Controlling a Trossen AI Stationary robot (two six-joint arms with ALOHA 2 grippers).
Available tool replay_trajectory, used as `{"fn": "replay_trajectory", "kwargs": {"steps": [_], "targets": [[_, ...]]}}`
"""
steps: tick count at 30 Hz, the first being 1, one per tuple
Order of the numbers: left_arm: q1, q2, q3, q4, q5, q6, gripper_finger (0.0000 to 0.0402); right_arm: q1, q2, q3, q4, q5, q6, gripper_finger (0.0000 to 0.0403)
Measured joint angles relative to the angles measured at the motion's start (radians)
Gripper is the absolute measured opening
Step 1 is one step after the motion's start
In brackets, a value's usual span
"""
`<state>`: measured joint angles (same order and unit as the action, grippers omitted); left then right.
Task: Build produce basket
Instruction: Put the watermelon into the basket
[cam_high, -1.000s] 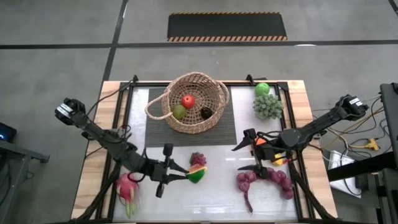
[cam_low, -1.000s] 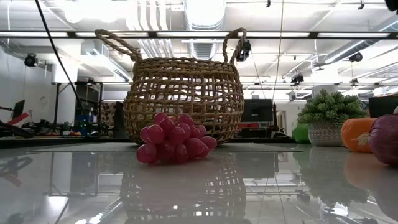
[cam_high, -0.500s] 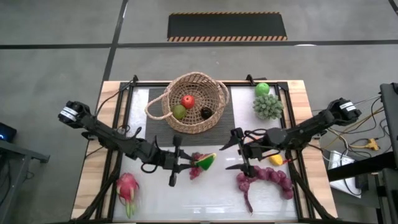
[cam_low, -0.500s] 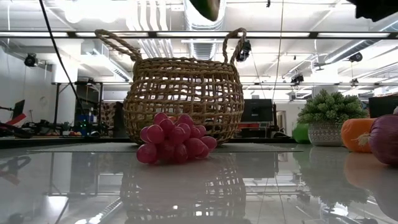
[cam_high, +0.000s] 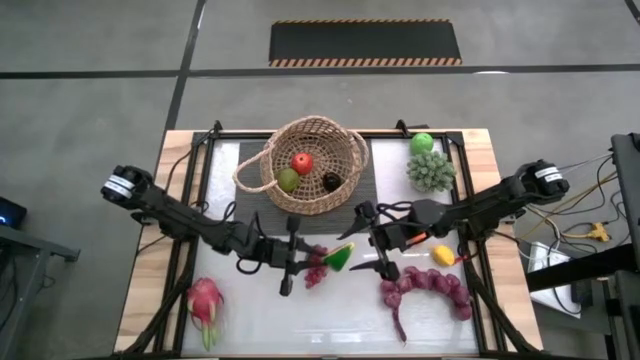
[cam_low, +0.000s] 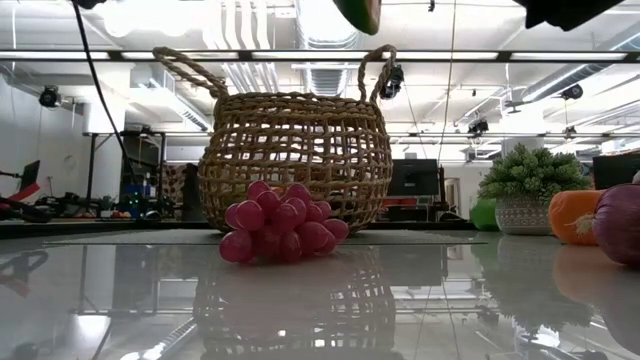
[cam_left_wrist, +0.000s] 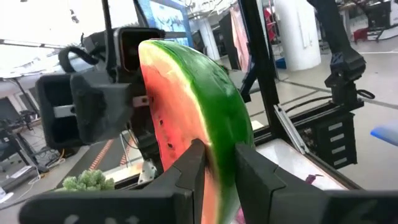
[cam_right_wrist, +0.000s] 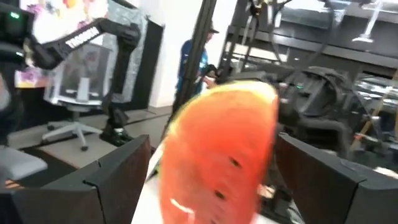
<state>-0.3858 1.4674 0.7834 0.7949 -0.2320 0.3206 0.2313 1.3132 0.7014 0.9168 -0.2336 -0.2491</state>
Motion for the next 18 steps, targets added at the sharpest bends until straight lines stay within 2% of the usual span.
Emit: {"fn": "replay_trajectory", "kwargs": {"steps": [10,13,18], "targets": [[0.026,0.003,0.0,0.009,0.049,0.0,0.0052,-0.004,-0.013,0.014,-0.051,-0.028,0.015,0.0322],[0.027,0.003,0.0,0.009,0.049,0.0,0.0052,-0.005,-0.009,0.014,-0.052,-0.029,0.015,0.0294],[0.033,0.003,0.0,0.009,0.06,-0.001,0.0052,-0.007,-0.002,0.014,-0.052,-0.027,0.008,0.0213]]}}
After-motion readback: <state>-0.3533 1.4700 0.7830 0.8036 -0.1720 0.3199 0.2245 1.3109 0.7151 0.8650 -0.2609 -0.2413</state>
